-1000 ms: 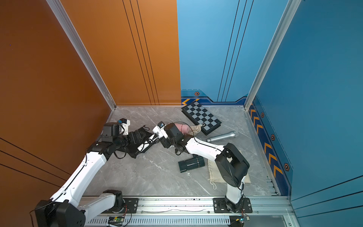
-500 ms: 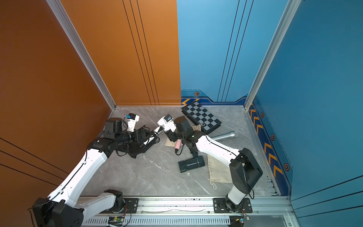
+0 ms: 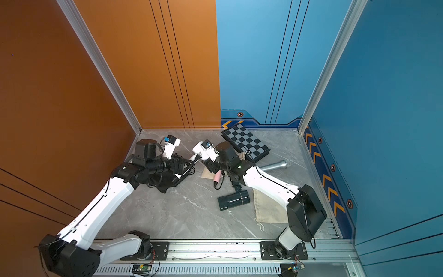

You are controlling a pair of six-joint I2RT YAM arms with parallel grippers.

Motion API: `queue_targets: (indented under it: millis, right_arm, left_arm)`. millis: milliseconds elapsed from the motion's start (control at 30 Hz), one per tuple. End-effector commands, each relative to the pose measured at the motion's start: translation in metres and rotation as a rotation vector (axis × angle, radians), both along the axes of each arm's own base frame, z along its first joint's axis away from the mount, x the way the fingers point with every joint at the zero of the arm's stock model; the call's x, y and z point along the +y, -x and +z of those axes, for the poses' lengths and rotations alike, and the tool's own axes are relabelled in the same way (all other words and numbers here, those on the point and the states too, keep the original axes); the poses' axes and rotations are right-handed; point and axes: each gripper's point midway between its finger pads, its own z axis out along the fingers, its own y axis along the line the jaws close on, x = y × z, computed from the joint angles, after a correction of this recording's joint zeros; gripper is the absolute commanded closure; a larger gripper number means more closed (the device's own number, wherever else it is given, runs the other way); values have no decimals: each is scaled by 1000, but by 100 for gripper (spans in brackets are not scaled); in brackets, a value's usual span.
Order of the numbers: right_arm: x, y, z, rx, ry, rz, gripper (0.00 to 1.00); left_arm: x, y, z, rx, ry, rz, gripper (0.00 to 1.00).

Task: Pack away hair dryers
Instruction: Fold the hair dryer.

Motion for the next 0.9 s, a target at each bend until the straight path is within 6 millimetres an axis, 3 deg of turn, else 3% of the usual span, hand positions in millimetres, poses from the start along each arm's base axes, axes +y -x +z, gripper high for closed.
queue_targets:
  millis: [0,333,367,533,867]
  right_arm:
    - [4,5,46,-96,-90,30,54]
    - [3,4,56,-118,-110,5,54]
    - [3,4,55,-118,-110,2,54]
    - [2,6,56,-123,-117,-5,54]
    - [3,9,66,-136,-152,-4,54]
  left_arm:
    - [0,6,-5,11,-50,-36,9]
    - [5,3,-10,-3,-104,-18,12]
    - [6,3,-12,-8,-118,-12,17]
    - [5,3,-12,-25,-141,-13,18]
    - [0,6,-9,-17,-115,-34,30]
